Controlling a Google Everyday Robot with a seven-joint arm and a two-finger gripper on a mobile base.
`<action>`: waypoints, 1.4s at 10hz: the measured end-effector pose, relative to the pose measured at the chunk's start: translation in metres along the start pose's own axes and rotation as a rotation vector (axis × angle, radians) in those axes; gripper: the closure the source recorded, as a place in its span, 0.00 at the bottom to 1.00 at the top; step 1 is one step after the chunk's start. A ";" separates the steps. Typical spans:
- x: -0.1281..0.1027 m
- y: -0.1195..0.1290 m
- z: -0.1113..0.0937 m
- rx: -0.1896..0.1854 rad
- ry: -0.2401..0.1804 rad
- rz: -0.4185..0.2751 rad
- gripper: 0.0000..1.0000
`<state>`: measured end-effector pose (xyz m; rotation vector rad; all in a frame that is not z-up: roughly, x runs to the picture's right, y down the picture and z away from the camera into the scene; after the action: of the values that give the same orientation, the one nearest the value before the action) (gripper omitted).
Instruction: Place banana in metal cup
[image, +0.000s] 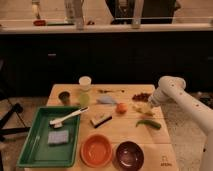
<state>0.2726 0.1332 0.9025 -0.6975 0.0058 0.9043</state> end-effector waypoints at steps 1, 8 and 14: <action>0.002 -0.001 0.002 -0.003 0.008 0.003 0.45; 0.021 0.002 0.000 -0.009 0.033 0.012 0.78; 0.024 0.006 -0.014 0.006 -0.015 -0.003 1.00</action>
<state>0.2873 0.1446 0.8814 -0.6849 -0.0055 0.9057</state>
